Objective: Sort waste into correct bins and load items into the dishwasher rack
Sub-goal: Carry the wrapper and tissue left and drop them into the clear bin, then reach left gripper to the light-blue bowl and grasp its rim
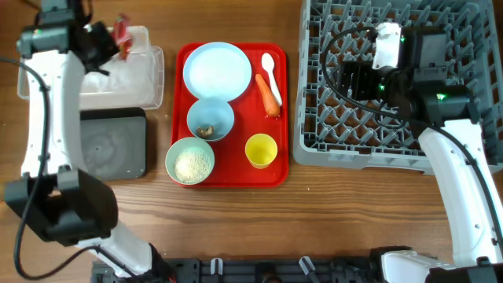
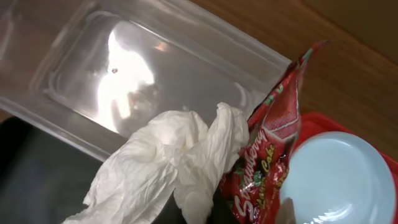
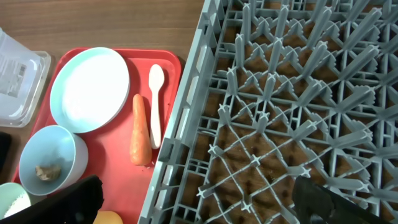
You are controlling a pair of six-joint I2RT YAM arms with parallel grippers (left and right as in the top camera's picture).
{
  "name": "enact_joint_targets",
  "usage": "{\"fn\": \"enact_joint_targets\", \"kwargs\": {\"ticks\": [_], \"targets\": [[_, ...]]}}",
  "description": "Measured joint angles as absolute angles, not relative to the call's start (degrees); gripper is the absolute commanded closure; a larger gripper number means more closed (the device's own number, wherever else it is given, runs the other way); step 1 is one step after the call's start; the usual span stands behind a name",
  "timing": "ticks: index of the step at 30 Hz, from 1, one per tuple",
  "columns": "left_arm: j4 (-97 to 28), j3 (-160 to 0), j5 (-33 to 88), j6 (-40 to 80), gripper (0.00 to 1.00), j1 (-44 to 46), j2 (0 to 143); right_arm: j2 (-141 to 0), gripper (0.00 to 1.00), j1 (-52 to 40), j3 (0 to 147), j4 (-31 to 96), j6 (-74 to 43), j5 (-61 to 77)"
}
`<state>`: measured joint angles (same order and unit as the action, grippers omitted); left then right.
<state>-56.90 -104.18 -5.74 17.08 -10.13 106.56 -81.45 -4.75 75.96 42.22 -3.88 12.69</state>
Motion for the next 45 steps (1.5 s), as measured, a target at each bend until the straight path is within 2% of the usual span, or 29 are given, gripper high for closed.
{"fn": "enact_joint_targets", "kwargs": {"ticks": [6, 15, 16, 17, 18, 19, 29, 34, 36, 39, 41, 45], "targets": [[-48.6, -101.8, -5.7, 19.5, 0.96, -15.3, 115.9, -81.4, 0.00, -4.8, 76.0, 42.2, -3.9, 12.7], [-43.5, -101.6, -5.7, 28.4, 0.96, -16.5, 122.0, -81.4, 0.00, -4.8, 76.0, 42.2, -3.9, 12.7], [-43.5, -101.6, -5.7, 31.1, 0.78, -16.5, 122.0, -81.4, 0.00, -4.8, 76.0, 42.2, -3.9, 12.7], [-44.0, -101.6, -5.7, 34.4, 0.41, -16.5, 122.0, -81.4, 0.00, -4.8, 76.0, 42.3, -3.9, 12.7], [-44.3, -101.6, -5.7, 36.6, 0.14, -16.5, 122.0, -81.4, 0.00, -4.8, 76.0, 42.5, -3.9, 12.7], [-44.7, -101.6, -5.3, 38.6, 0.00, -16.5, 122.0, -81.4, 0.00, -4.8, 76.0, 42.8, -3.9, 12.7], [-45.6, -102.0, 7.2, 38.8, 0.01, -17.2, 119.7, -81.4, 0.00, -4.8, 76.0, 43.0, -3.9, 13.5], [-46.5, -103.4, 8.3, 29.5, 0.03, -15.2, 108.8, -81.4, 0.00, -4.8, 76.0, 42.6, -3.9, 13.5], [-49.1, -104.2, 8.5, 25.3, 0.03, -12.6, 105.1, -81.4, 0.00, -4.8, 76.0, 42.7, -3.9, 13.5], [-58.8, -105.0, 8.8, 18.7, 0.11, -6.6, 102.8, -81.4, 0.00, -4.8, 76.0, 42.7, -3.9, 13.5], [-65.5, -104.9, 8.9, 15.1, 0.12, -1.6, 103.3, -81.4, 0.00, -4.8, 76.0, 42.7, -3.9, 13.5], [-69.4, -101.2, 8.9, 11.1, 0.14, 9.7, 103.7, -81.4, 0.00, -4.8, 76.0, 42.4, -3.9, 13.5]]}}
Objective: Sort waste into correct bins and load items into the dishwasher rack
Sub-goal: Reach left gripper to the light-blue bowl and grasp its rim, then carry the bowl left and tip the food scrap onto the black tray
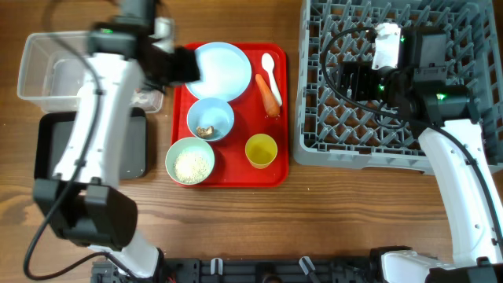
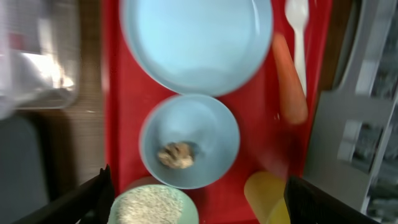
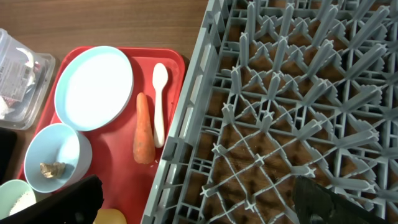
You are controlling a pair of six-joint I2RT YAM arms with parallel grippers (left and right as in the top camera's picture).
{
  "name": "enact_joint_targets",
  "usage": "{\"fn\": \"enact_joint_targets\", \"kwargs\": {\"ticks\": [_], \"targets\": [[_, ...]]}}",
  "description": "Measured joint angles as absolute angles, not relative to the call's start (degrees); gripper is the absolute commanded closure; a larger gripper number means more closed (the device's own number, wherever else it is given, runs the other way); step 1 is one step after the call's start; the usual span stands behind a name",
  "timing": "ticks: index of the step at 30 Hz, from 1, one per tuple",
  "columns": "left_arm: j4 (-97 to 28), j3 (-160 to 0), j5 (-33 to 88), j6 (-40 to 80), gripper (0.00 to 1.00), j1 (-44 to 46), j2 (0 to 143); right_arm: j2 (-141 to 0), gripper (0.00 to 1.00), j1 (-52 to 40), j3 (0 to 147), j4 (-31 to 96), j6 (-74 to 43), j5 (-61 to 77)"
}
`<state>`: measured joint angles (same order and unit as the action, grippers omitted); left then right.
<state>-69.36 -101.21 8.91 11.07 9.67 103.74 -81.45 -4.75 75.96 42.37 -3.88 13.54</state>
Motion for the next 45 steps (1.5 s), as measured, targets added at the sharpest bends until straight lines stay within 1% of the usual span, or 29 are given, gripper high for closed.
{"fn": "enact_joint_targets", "kwargs": {"ticks": [2, 5, 8, 9, 10, 12, 15, 17, 18, 21, 23, 24, 25, 34, 40, 43, 45], "targets": [[-68.1, -96.9, 8.4, 10.1, 0.15, 15.7, 103.8, -81.4, 0.00, -4.8, 76.0, 42.3, -3.9, 13.6], [-63.5, -90.5, 7.1, 9.5, 0.21, 22.0, 104.0, -81.4, 0.00, -4.8, 76.0, 42.4, -3.9, 13.7], [-54.3, -83.4, 6.0, 8.9, 0.32, 26.0, 104.1, -81.4, 0.00, -4.8, 76.0, 42.4, -3.9, 14.0], [-50.9, -79.6, 5.4, 8.7, 0.37, 27.2, 104.4, -81.4, 0.00, -4.8, 76.0, 42.5, -3.9, 14.0], [-46.2, -77.8, 4.9, 8.7, 0.39, 27.2, 104.1, -81.4, 0.00, -4.8, 76.0, 42.8, -3.9, 14.0], [-41.6, -75.4, 3.7, 8.6, 0.39, 27.2, 104.1, -81.4, 0.00, -4.8, 76.0, 43.3, -3.9, 14.1], [-39.5, -72.8, 2.1, 8.4, 0.43, 27.2, 104.2, -81.4, 0.00, -4.8, 76.0, 43.5, -3.9, 14.2], [-38.0, -72.5, 1.3, 8.4, 0.48, 27.2, 104.7, -81.4, 0.00, -4.8, 76.0, 43.5, -3.9, 14.2], [-37.5, -72.5, 1.1, 8.5, 0.54, 27.2, 105.0, -81.4, 0.00, -4.8, 76.0, 43.5, -3.9, 14.2], [-36.9, -72.5, 0.6, 8.4, 0.65, 27.2, 107.1, -81.4, 0.00, -4.8, 76.0, 43.5, -4.1, 14.2], [-37.0, -72.5, 0.4, 8.7, 0.79, 27.2, 109.0, -81.4, 0.01, -4.8, 76.0, 43.5, -4.1, 14.2], [-37.0, -72.5, 0.3, 9.2, 0.89, 27.2, 109.7, -81.4, 0.00, -4.8, 76.0, 43.5, -4.1, 14.2], [-37.0, -72.5, 0.0, 9.4, 0.96, 27.2, 110.0, -81.4, 0.00, -4.8, 76.0, 43.5, -4.3, 14.2], [-37.9, -73.2, -2.2, 10.5, 0.96, 27.3, 109.7, -81.4, 0.00, -4.8, 76.0, 43.5, -4.3, 14.2], [-48.9, -80.7, -1.6, 12.3, 0.96, 27.2, 107.4, -81.4, 0.00, -4.8, 76.0, 43.6, -4.3, 14.2], [-53.3, -86.0, -0.1, 13.7, 0.96, 27.0, 104.6, -81.4, 0.00, -4.8, 76.0, 43.6, -4.3, 14.2], [-56.6, -90.1, 2.4, 14.2, 0.96, 25.6, 100.2, -81.4, 0.00, -4.8, 76.0, 43.6, -4.3, 14.2]]}}
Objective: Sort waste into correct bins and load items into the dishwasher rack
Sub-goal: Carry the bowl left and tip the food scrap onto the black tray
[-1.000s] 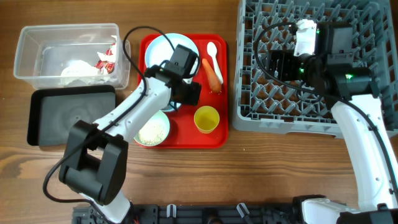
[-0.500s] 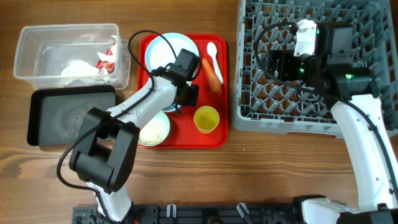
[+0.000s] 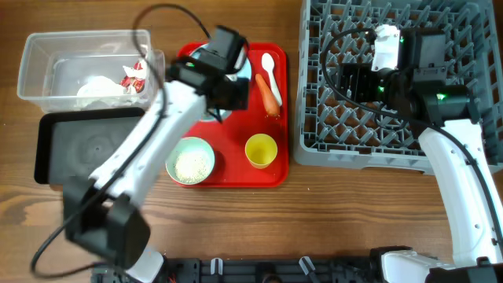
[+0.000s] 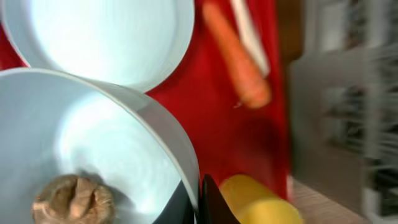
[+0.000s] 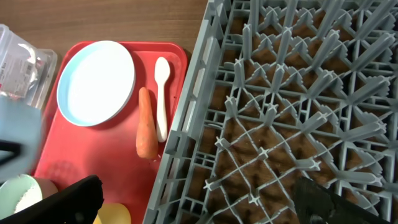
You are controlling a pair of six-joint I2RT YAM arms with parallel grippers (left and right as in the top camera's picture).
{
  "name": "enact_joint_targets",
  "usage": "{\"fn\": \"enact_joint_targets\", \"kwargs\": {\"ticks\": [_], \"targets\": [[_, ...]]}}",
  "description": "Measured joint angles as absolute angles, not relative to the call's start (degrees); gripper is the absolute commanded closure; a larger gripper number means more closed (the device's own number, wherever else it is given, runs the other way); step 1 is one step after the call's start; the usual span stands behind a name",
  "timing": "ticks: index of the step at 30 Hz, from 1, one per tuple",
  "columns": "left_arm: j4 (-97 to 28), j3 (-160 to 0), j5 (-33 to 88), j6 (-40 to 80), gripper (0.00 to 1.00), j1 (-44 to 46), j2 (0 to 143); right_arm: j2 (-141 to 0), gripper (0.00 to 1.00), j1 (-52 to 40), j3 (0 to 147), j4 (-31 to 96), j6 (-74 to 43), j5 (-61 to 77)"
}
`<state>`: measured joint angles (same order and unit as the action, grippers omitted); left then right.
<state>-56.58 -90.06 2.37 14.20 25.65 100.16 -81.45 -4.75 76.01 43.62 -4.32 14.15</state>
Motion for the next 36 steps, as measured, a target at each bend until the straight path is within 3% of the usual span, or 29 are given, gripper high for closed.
{"fn": "enact_joint_targets", "kwargs": {"ticks": [4, 13, 27, 36], "targets": [[-63.9, -91.0, 5.5, 14.7, 0.96, 20.7, 95.0, -81.4, 0.00, -4.8, 76.0, 43.7, -4.3, 14.2], [-72.7, -89.5, 17.5, 10.0, 0.96, -3.8, 93.1, -81.4, 0.00, -4.8, 76.0, 43.7, -4.3, 14.2], [-59.1, -66.2, 52.1, -11.2, 0.96, -39.8, 93.1, -81.4, 0.00, -4.8, 76.0, 43.7, -4.3, 14.2], [-47.5, -61.6, 65.3, -13.1, 0.96, -50.1, 96.2, -81.4, 0.00, -4.8, 76.0, 43.7, -4.3, 14.2]]}}
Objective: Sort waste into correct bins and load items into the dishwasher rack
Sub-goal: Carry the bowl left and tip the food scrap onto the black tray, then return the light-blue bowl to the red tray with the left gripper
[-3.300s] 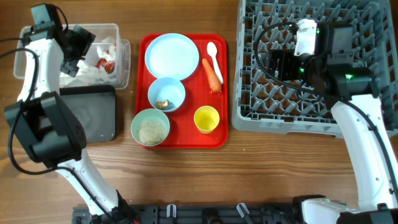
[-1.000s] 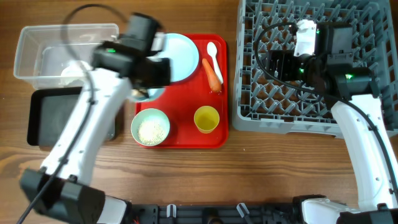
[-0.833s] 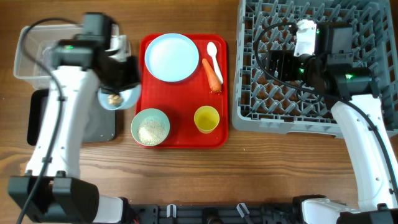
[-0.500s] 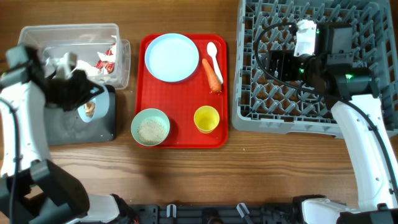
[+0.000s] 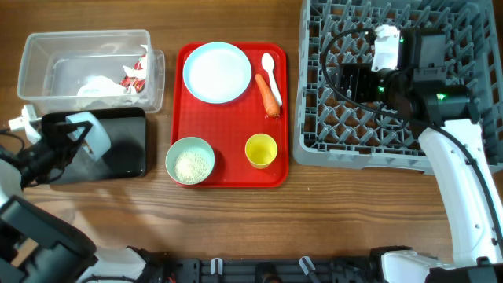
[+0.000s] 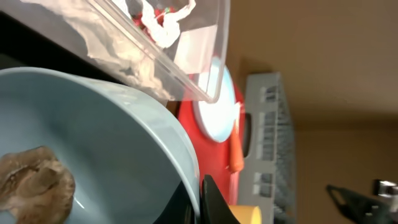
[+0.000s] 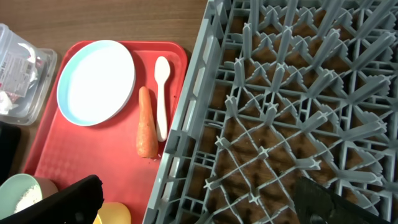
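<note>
My left gripper (image 5: 77, 132) is shut on the rim of the light blue bowl (image 5: 94, 135), which it holds tipped on its side over the black bin (image 5: 126, 149). In the left wrist view the fingers (image 6: 208, 198) pinch the bowl (image 6: 106, 149) wall, and a brown food scrap (image 6: 31, 180) still lies inside. On the red tray (image 5: 236, 169) are a plate (image 5: 216, 72), spoon (image 5: 269, 67), carrot (image 5: 269, 94), yellow cup (image 5: 261, 149) and a green bowl of rice (image 5: 190, 160). My right gripper (image 7: 199, 205) hangs open over the dishwasher rack (image 5: 401, 79).
The clear bin (image 5: 47, 49) behind the black bin holds a white tissue (image 5: 93, 86) and a red wrapper (image 5: 134, 72). The grey rack (image 7: 292, 112) has nothing in it. Bare wooden table (image 5: 314, 220) lies in front of the tray and rack.
The blue bowl has left the red tray. My left gripper, still shut on its rim, now holds it tilted over the black bin at the far left. The right arm has not moved.
First my left gripper held the tissue and red wrapper over the clear bin. Then it was open above the tray, with that waste lying in the bin. Then it was shut on the blue bowl's rim on the tray; now the bowl is over the black bin.
</note>
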You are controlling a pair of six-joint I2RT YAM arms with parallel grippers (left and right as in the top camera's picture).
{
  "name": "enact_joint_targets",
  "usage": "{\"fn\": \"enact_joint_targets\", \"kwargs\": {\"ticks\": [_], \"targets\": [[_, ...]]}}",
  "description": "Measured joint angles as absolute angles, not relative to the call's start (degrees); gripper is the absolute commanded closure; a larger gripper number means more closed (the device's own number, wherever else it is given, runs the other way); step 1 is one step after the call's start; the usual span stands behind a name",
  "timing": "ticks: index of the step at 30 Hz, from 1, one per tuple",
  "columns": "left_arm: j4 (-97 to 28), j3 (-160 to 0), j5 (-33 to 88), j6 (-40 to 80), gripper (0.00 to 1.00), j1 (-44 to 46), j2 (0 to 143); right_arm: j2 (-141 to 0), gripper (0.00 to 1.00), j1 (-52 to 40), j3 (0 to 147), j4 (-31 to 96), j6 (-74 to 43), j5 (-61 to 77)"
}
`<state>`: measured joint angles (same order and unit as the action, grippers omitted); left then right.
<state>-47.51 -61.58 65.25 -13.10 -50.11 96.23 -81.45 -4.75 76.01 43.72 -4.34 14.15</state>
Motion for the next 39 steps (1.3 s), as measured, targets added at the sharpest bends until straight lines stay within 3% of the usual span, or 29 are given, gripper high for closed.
{"fn": "enact_joint_targets", "kwargs": {"ticks": [13, 26, 33, 39], "targets": [[-46.6, -61.3, 82.2, -6.7, 0.96, -51.0, 102.7, -81.4, 0.00, -4.8, 76.0, 43.7, -4.3, 14.2], [-45.3, -61.5, 84.3, -2.9, 0.96, -51.3, 102.6, -81.4, 0.00, -4.8, 76.0, 44.0, -4.3, 14.2], [-44.3, -69.1, 72.4, -0.3, 0.96, -36.8, 91.5, -81.4, 0.00, -4.8, 76.0, 44.2, -4.3, 14.2], [-38.5, -72.5, 45.0, 4.2, 0.96, -12.3, 81.3, -81.4, 0.00, -4.8, 76.0, 44.6, -4.3, 14.2]]}}
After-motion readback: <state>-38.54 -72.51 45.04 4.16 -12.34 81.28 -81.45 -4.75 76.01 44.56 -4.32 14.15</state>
